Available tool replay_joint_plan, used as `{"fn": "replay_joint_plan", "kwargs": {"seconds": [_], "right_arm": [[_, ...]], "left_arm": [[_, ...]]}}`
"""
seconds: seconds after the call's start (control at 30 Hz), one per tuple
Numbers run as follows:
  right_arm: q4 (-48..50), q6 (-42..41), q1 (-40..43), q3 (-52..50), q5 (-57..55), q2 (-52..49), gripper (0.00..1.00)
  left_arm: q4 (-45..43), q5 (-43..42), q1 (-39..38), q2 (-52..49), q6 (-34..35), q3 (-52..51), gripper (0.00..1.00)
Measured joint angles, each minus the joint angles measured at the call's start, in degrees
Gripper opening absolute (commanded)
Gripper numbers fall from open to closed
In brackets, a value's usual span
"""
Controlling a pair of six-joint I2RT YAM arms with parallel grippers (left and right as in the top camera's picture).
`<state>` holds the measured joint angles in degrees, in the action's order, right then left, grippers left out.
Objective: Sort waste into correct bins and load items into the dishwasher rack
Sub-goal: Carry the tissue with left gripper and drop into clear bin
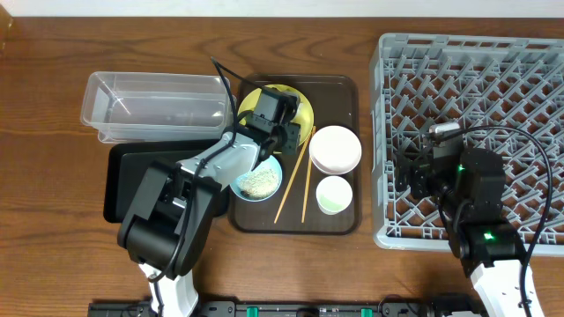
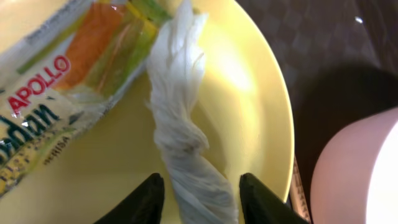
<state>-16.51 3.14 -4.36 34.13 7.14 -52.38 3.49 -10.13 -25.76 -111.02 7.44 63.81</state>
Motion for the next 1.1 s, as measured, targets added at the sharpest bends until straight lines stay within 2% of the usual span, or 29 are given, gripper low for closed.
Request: {"fn": "replay_joint_plan", "kwargs": {"seconds": [0.2,0.3,0.47,0.77,1.1], "right_arm": [[0.0,0.0,0.0,0.0,0.2,0.0,0.99],[0.0,0.0,0.0,0.0,0.2,0.0,0.99],[0.0,0.0,0.0,0.0,0.2,0.0,0.99],[0.0,0.0,0.0,0.0,0.4,0.0,0.99],[0.0,0.0,0.0,0.0,0.4,0.0,0.99]], "left_arm": [[2.8,0.0,-1.0,0.0,0.0,0.0,0.39],[3.1,0.0,-1.0,0.0,0.0,0.0,0.34],[2.6,0.3,-1.0,0.0,0.3,0.0,0.12],[2.8,5.2,-0.9,1.6,0.0,0.0,0.09],[6.3,6.7,4.7,16.6,0.4,0.0,0.09]]}}
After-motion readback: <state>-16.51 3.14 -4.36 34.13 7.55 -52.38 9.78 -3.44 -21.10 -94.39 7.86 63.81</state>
